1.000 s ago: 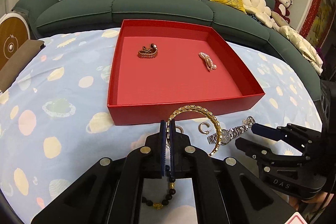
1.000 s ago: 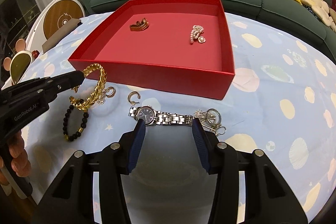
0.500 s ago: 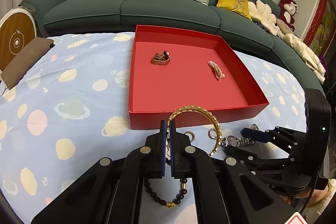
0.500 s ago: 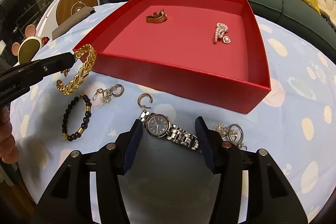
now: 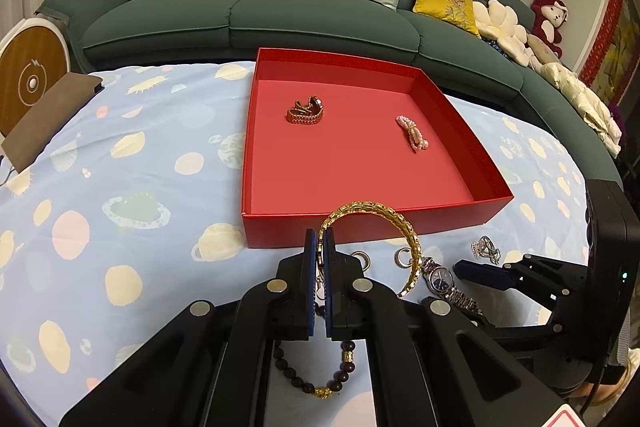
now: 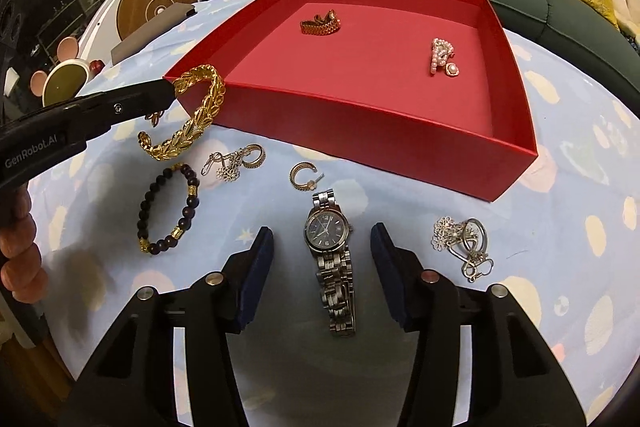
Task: Organize jewelry
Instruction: 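Grasp the silver watch band with the right gripper while the left gripper holds the bangle, then carry the gold bangle and silver watch into the red box and release both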
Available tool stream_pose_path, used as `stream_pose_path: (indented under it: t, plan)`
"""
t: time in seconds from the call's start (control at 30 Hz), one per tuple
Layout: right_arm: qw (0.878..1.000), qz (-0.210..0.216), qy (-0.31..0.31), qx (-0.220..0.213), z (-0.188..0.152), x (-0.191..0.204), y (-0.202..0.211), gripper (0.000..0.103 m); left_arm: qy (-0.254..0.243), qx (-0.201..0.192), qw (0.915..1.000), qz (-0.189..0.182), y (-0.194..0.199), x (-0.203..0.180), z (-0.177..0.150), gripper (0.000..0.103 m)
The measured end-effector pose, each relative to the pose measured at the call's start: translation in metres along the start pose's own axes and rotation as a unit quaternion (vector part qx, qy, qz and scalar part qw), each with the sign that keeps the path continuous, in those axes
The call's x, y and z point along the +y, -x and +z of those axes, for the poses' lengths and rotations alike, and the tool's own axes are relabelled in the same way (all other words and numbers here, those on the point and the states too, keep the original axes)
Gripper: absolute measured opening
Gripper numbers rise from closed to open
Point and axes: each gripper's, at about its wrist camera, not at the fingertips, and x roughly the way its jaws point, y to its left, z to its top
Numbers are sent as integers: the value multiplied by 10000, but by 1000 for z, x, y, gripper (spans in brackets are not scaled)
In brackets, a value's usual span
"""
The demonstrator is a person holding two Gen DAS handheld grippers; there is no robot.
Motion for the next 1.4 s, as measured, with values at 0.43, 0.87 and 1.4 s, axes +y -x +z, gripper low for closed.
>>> stream_pose_path:
  t: [0.43,0.87,1.4]
  plan:
    - [9992,-45,-202,-345,9,-3,21,21,5,-128,9999,-59,11,-1,8,1]
    - [9926,-84,-609,-1045,42,-17,72,16,110,-340,9994,-13,29,-3,31,1]
    - [9867,-457,-933,-1254,107,-67,43,0,38,-160,9979,625,-55,4,89,2]
